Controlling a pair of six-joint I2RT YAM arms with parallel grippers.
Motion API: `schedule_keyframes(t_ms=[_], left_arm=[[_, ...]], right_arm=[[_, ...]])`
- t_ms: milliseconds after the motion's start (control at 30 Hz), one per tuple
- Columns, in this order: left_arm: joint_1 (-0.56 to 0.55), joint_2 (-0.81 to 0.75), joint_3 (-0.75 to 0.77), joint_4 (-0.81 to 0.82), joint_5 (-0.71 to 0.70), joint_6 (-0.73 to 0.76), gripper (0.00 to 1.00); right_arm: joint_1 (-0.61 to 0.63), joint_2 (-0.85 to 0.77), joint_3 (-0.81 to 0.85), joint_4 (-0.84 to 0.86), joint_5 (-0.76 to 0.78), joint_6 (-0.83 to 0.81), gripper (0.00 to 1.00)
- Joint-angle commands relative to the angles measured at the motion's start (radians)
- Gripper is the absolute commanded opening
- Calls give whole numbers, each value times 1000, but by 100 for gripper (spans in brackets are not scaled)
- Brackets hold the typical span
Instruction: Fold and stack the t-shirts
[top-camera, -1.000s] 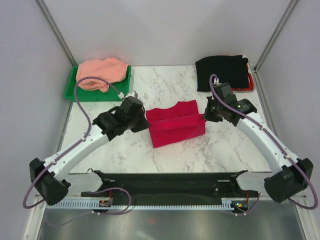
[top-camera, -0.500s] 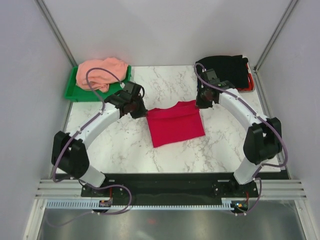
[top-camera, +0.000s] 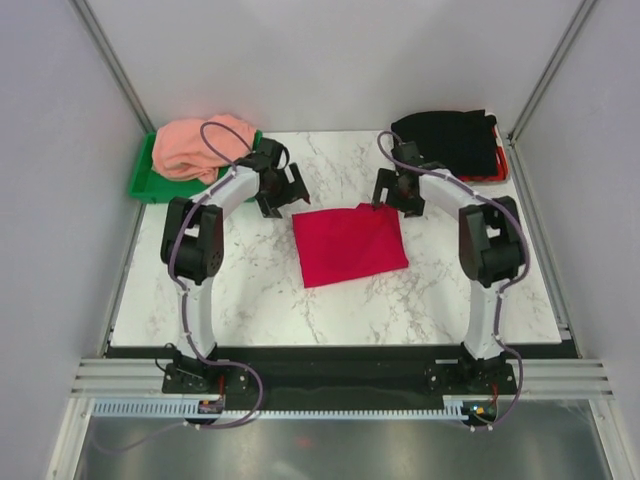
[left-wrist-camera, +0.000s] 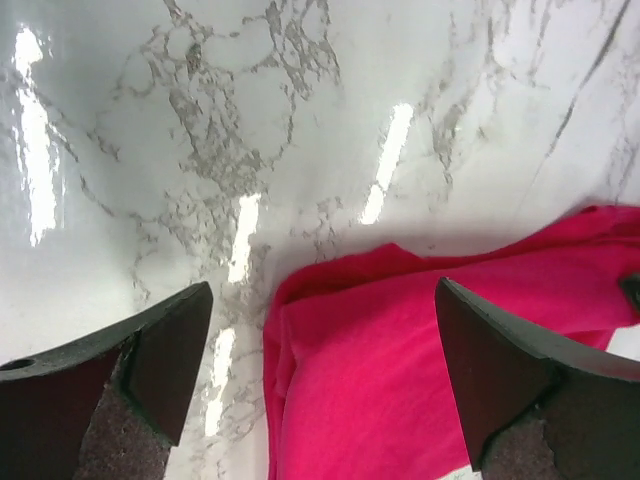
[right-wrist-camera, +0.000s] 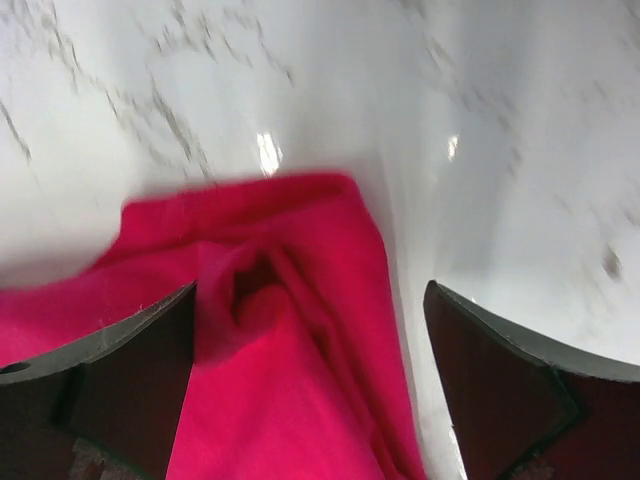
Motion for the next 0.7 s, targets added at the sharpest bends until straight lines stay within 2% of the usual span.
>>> schedule_keyframes(t_ms=[0, 167, 367, 433, 533, 667], left_arm=[[-14, -105, -14, -7, 19, 58, 100], [-30, -284, -94, -7, 22, 70, 100], [-38, -493, -269, -11, 12, 87, 100], [-38, -579, -341, -13, 30, 95, 100], [-38, -683, -424, -18, 47, 119, 100], [-37, -792, -484, -47, 44, 161, 100]], right_arm=[[-12, -246, -187, 129, 22, -10, 98], [-16, -459, -523, 291, -43, -1, 98], [-16, -614, -846, 452, -147, 82, 98], [-15, -631, -940, 538, -239, 106, 98], [8, -640, -1014, 610, -305, 148, 98], [137, -665, -1051, 635, -305, 194, 98]])
